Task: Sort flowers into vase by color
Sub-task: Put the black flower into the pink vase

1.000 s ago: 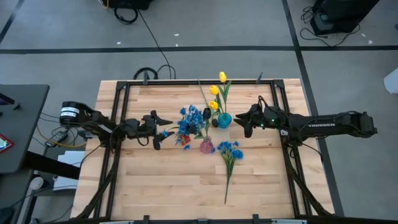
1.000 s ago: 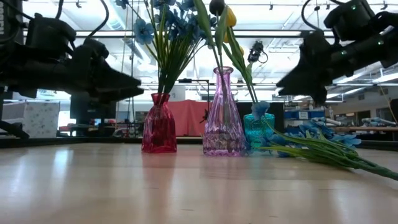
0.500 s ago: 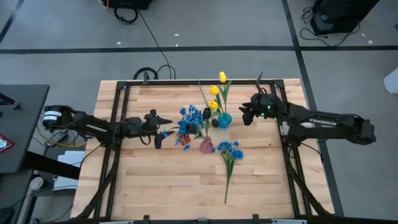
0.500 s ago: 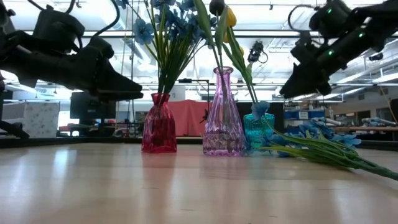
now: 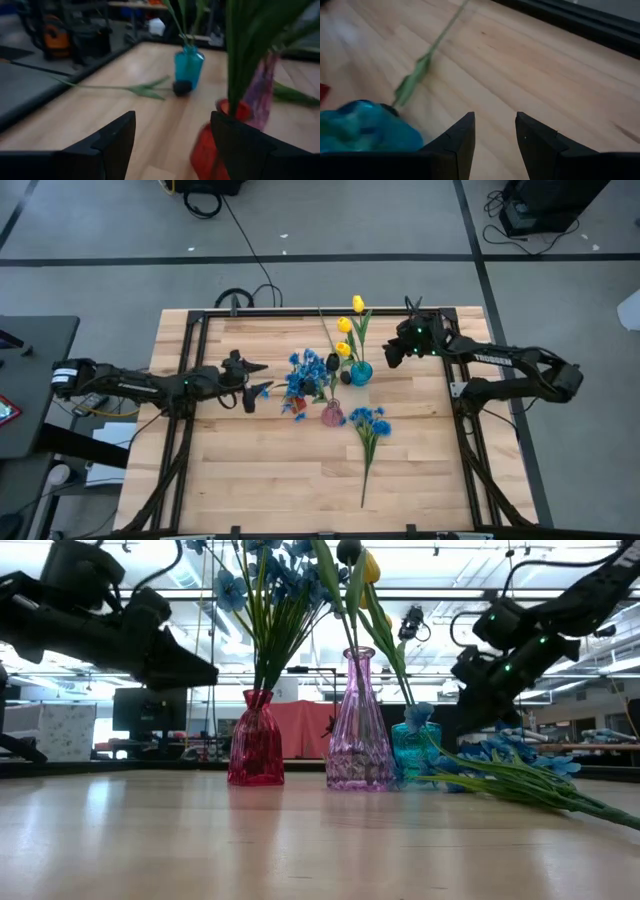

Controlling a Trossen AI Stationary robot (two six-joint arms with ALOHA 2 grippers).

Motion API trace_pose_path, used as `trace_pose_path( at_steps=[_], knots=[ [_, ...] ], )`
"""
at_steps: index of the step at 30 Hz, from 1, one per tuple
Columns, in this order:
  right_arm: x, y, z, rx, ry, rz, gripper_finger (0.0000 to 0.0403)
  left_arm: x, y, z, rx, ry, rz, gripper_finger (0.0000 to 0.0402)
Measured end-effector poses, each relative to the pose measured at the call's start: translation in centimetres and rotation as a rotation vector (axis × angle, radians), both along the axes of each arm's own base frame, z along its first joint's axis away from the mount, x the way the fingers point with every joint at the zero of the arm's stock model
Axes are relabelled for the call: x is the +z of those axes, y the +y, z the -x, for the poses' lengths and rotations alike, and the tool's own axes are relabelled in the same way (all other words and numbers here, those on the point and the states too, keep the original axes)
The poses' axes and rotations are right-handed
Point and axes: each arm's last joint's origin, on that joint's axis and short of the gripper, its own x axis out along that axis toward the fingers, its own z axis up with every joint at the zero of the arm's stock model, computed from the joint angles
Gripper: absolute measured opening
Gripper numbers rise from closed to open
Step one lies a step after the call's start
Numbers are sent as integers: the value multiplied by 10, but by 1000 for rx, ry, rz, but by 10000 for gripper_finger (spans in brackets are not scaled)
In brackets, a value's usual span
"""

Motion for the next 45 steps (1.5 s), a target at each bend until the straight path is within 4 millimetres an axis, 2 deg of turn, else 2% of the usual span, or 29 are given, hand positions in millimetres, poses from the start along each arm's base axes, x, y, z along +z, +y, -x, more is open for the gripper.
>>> trace_pose_path(
  at_steps=[3, 7, 12, 17, 21, 29, 36, 45],
  knots=[
    [-1, -12, -2, -20, 31, 0, 151, 7, 1, 5, 36, -27, -35, 263],
    [9, -33, -12, -7, 67, 14, 151, 10, 7, 8, 70, -44, -54, 263],
    [20, -59, -23, 33, 74, 2, 151, 19, 18, 5, 73, 46, -31, 253],
    [17, -77, -26, 30, 90, -2, 151, 33, 25, 3, 64, 68, -49, 233],
    [10, -92, -26, -3, 97, -30, 151, 33, 25, 4, 53, 74, -46, 222],
    [-5, -117, -41, -56, 134, -73, 151, 36, 21, 21, 88, 51, -81, 218],
    [1, -138, -59, -85, 123, -49, 151, 38, 18, 36, 95, 68, -90, 218],
    [3, -149, -87, -40, 112, -37, 151, 39, 18, 36, 92, 52, -98, 218]
  ],
)
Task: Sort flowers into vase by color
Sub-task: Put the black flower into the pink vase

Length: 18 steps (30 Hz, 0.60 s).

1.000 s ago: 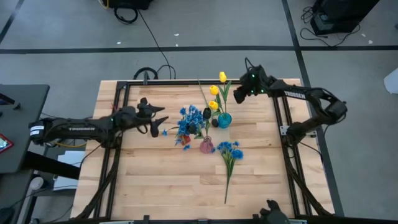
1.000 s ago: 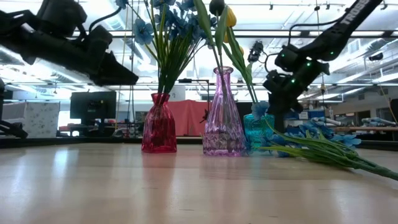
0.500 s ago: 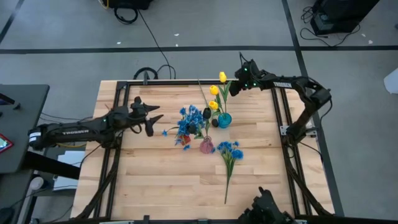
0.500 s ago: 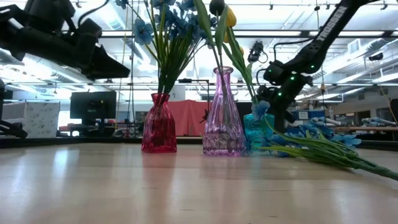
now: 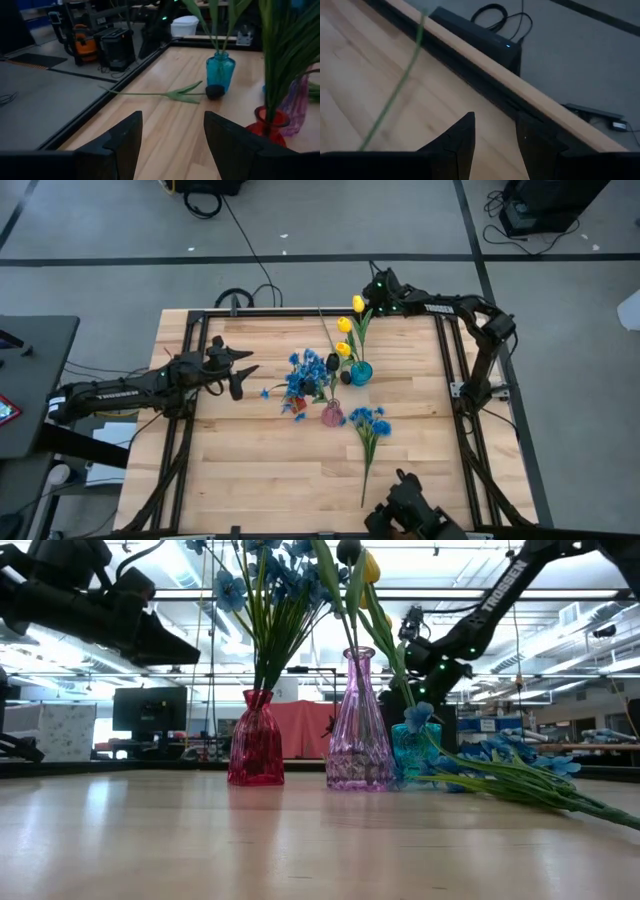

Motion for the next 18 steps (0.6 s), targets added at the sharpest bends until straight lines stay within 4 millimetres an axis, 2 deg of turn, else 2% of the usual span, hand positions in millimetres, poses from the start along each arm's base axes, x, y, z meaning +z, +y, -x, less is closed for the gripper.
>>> trace_pose_path(
  at_steps=[5, 11, 18],
  knots=[
    [8, -8, -16, 21, 29, -24, 151, 0, 0, -1, -15, -5, 2, 218],
    [4, -18, -32, 98, -18, -88, 151, -1, 0, 0, -16, 5, 4, 218],
    [-6, -10, -63, 227, -47, -153, 151, -2, 0, 0, -10, 24, 4, 218]
  ],
)
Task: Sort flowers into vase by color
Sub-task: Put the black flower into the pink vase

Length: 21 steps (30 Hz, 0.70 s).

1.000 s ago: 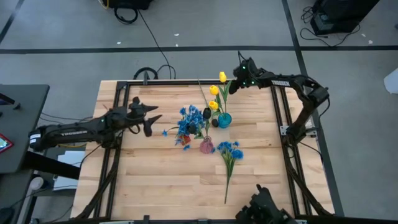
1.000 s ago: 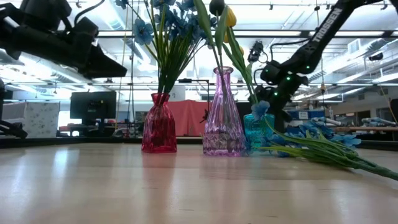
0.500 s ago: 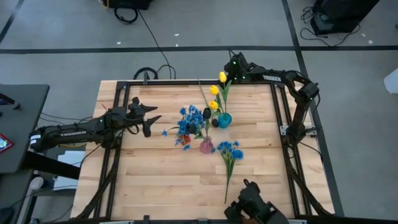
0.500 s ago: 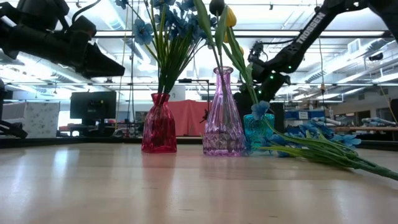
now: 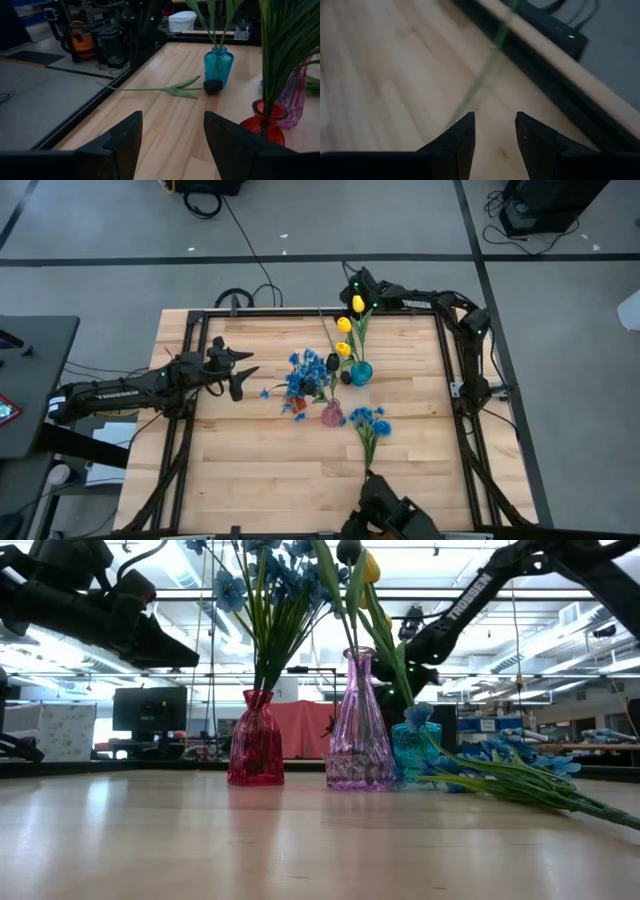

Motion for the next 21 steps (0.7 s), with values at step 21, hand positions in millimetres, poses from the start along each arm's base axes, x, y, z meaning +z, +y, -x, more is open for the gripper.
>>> trace_pose_path(
  at_steps=[21],
  knots=[
    [2, 21, -34, 80, 43, -102, 157, 0, 0, 0, -1, 8, -13, 218]
  ],
)
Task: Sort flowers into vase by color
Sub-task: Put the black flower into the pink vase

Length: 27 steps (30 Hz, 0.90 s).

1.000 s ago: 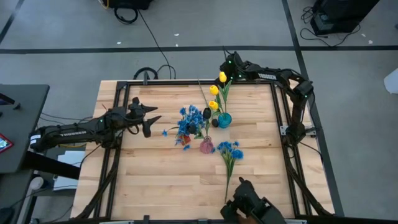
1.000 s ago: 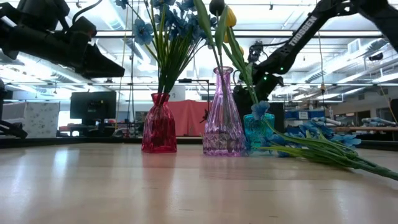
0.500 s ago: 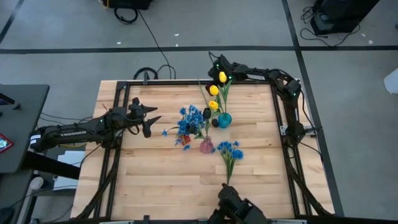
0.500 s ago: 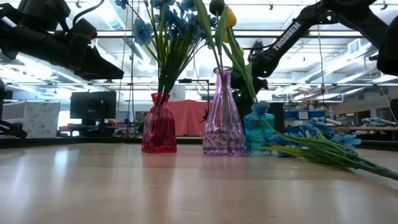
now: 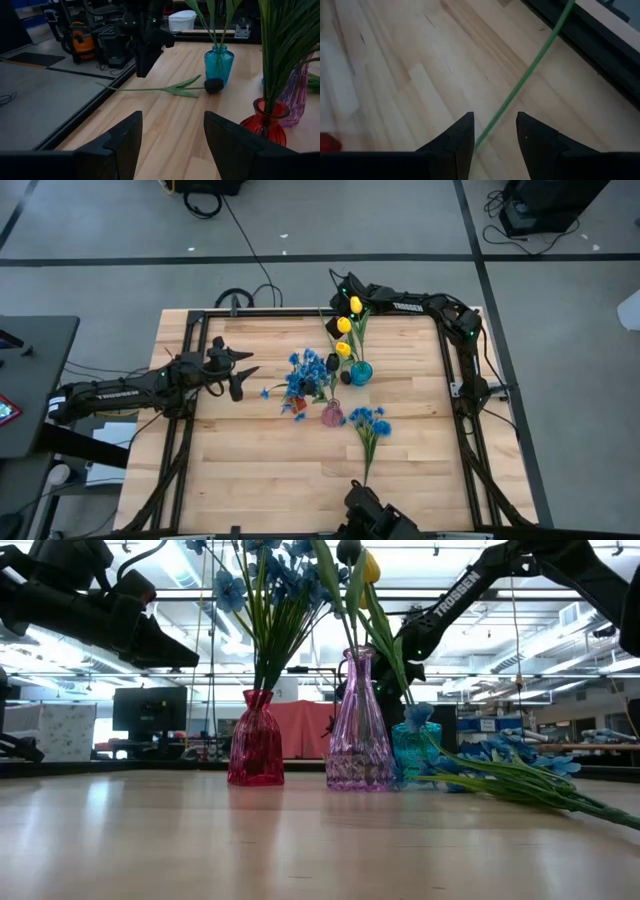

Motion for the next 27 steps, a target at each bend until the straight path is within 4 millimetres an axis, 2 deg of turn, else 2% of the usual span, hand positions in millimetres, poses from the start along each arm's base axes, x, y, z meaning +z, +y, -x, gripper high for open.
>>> trace_pose_path(
  at_steps=[18, 27],
  knots=[
    [1, 5, -4, 14, -33, -45, 156, -1, 0, 0, -2, 15, -10, 218],
    [0, 14, -11, 35, -20, -43, 156, -1, 0, 0, -2, 13, -10, 218]
  ],
)
